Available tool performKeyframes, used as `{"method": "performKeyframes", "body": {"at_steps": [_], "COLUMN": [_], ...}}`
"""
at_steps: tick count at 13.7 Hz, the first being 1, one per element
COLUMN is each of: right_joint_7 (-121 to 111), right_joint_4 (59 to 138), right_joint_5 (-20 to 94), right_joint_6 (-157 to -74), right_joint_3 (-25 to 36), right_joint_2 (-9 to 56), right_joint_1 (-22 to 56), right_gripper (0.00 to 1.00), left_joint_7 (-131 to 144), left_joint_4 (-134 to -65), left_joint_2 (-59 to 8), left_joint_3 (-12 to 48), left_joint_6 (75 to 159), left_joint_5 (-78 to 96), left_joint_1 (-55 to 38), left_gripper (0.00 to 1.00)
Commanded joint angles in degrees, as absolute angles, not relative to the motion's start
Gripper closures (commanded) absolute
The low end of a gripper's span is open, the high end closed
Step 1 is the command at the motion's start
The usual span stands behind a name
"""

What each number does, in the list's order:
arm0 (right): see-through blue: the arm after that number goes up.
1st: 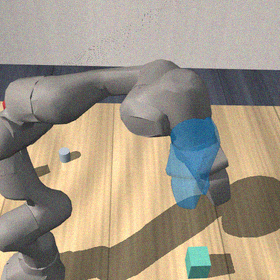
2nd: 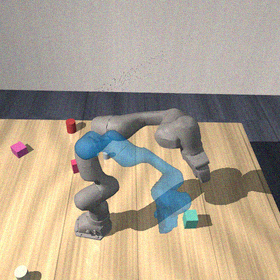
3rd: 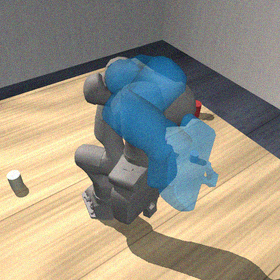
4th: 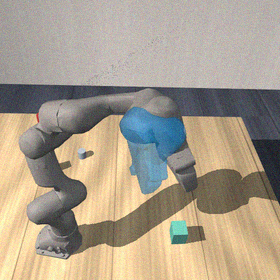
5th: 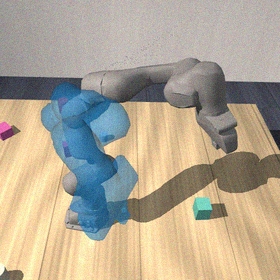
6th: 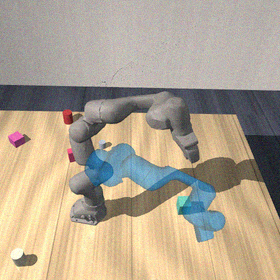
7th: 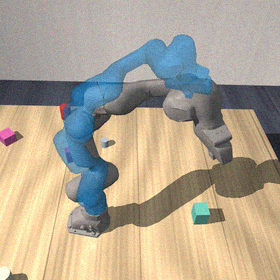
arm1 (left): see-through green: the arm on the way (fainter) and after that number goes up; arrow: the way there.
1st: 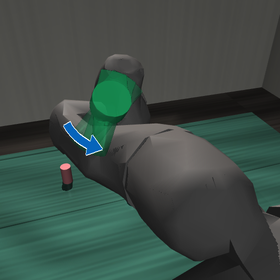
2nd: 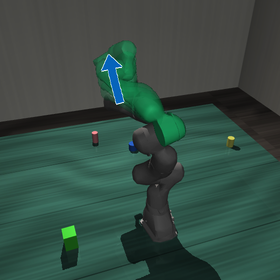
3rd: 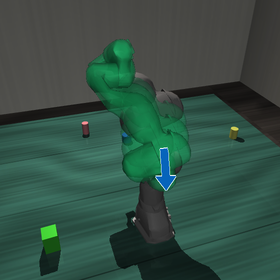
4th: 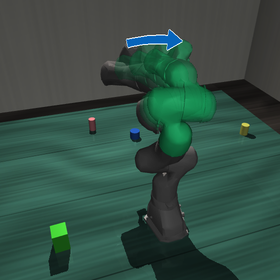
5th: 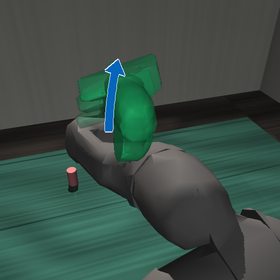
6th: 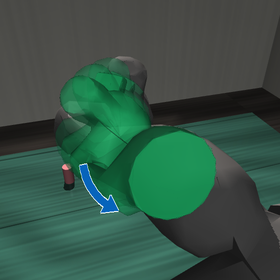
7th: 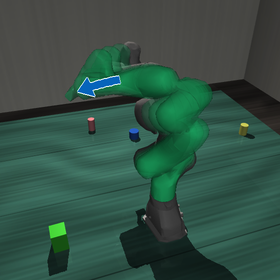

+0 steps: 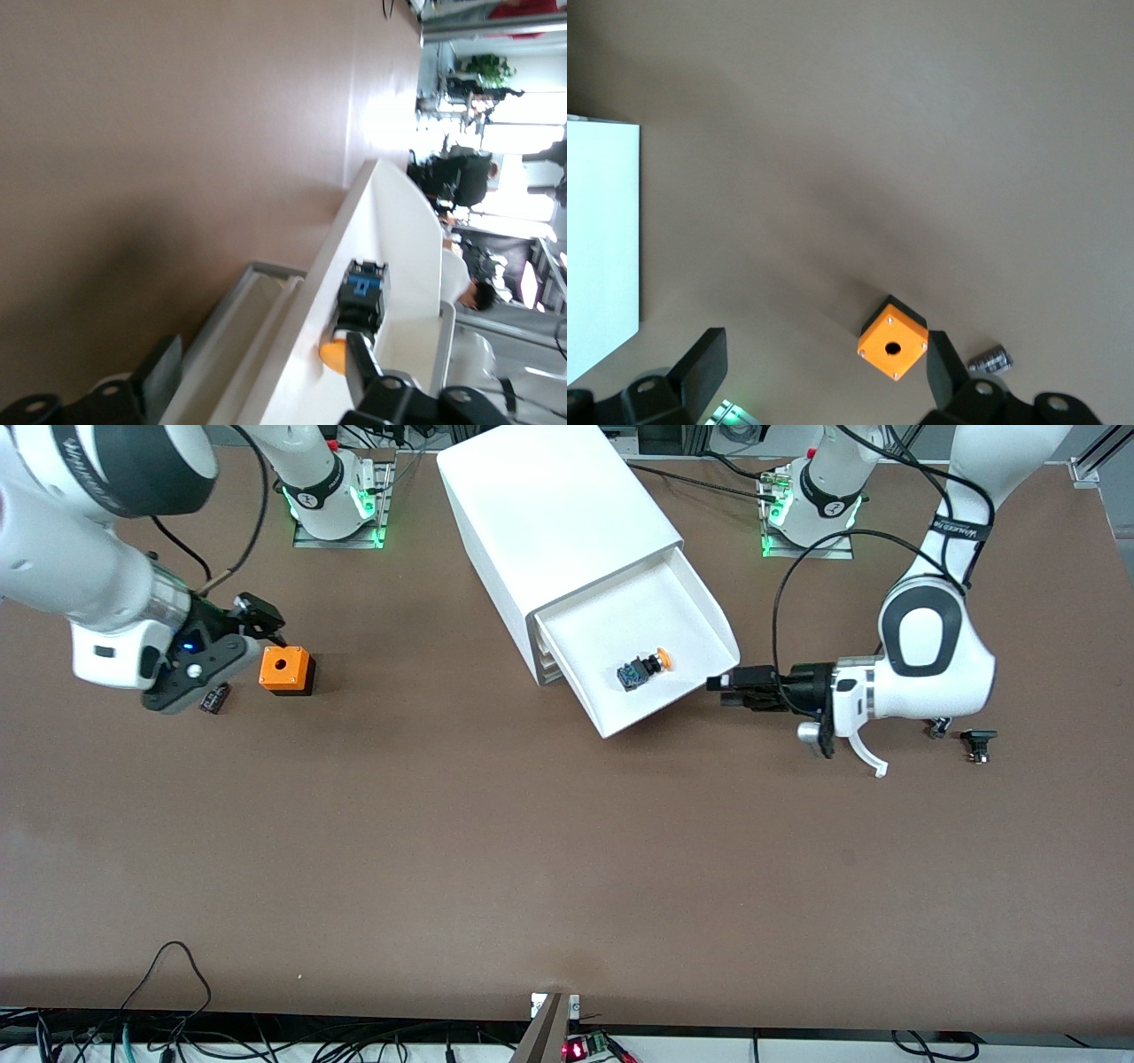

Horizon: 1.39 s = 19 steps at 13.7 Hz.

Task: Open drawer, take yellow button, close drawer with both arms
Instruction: 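Pull the drawer open with the left gripper while the right gripper approaches, then lower the right gripper into the drawer and grasp the orange button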

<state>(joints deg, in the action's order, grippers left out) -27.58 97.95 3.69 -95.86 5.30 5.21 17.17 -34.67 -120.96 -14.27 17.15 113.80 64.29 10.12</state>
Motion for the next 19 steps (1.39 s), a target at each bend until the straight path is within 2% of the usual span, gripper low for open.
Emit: {"method": "performKeyframes", "body": {"at_steps": [1, 3, 5, 9, 11, 15, 19], "right_joint_7": [-35.13, -35.95, -36.12, -36.30, -39.88, -47.53, -54.05], "right_joint_4": [93.18, 90.45, 84.15, 68.41, 63.65, 62.49, 62.49], "right_joint_5": [4.92, 6.75, 11.76, 12.13, 12.13, 11.87, 11.34], "right_joint_6": [-96.24, -96.24, -96.33, -98.88, -100.45, -108.96, -113.55], "right_joint_3": [5.28, 4.84, 2.91, 0.97, -0.08, -5.09, -4.75], "right_joint_2": [10.09, 12.90, 17.47, 27.22, 31.01, 34.97, 37.26], "right_joint_1": [19.76, 22.75, 25.65, 34.09, 35.76, 36.38, 40.77], "right_gripper": [0.00, 0.00, 0.00, 0.00, 0.00, 0.00, 0.00], "left_joint_7": [-33.31, -33.66, -33.58, -32.96, -32.87, -30.34, -19.01], "left_joint_4": [-121.55, -121.73, -119.98, -111.90, -107.78, -99.07, -93.36], "left_joint_2": [-9.15, -8.97, -7.82, -6.60, -5.63, -4.75, -4.31], "left_joint_3": [15.57, 15.29, 13.72, 12.74, 10.12, 7.65, 6.77], "left_joint_6": [116.27, 120.03, 120.41, 119.28, 114.37, 104.08, 95.91], "left_joint_5": [62.67, 63.72, 61.19, 37.76, 29.05, 14.01, 5.19], "left_joint_1": [14.75, 15.29, 15.65, 16.78, 16.88, 16.79, 16.26], "left_gripper": [0.00, 0.00, 0.00, 0.00, 0.00, 0.00, 0.00]}}
